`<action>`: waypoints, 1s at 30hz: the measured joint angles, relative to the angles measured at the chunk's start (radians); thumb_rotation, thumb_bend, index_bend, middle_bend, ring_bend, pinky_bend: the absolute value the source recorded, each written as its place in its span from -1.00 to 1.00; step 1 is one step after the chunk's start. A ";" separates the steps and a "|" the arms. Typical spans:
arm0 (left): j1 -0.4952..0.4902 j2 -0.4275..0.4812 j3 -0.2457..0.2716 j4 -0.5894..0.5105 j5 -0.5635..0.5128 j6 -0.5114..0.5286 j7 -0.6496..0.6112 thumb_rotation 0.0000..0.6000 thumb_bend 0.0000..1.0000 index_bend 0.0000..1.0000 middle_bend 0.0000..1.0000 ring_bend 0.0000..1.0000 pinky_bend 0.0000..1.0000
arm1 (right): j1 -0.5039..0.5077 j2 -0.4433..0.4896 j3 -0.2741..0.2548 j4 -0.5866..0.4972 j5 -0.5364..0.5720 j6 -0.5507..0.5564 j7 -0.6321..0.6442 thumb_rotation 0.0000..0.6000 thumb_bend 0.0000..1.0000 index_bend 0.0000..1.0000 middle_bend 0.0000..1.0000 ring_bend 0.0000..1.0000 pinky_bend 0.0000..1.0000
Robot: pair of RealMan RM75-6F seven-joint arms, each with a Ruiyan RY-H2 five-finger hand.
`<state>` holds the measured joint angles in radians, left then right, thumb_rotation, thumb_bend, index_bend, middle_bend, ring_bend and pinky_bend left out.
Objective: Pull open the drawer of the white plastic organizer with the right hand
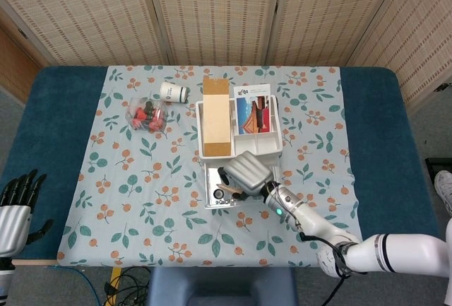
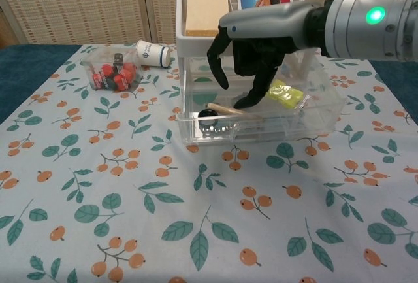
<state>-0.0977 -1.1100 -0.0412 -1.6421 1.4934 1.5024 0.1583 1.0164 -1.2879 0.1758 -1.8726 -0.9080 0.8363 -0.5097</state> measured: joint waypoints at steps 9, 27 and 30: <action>-0.004 -0.002 -0.003 0.000 -0.003 -0.007 0.003 1.00 -0.56 -0.95 -1.00 -1.00 -0.85 | 0.027 -0.032 -0.022 0.029 0.051 0.014 -0.026 1.00 -0.67 0.08 1.00 1.00 1.00; -0.012 -0.006 -0.009 0.003 -0.005 -0.017 0.006 1.00 -0.56 -0.95 -1.00 -1.00 -0.85 | 0.036 -0.057 -0.076 0.037 0.033 0.068 -0.091 1.00 -0.58 0.08 1.00 1.00 1.00; -0.014 -0.006 -0.009 0.003 -0.005 -0.020 0.008 1.00 -0.56 -0.95 -1.00 -1.00 -0.85 | 0.033 -0.058 -0.080 0.038 0.029 0.073 -0.091 1.00 -0.58 0.08 1.00 1.00 1.00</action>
<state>-0.1114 -1.1158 -0.0499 -1.6389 1.4880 1.4823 0.1661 1.0494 -1.3457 0.0960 -1.8349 -0.8788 0.9095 -0.6011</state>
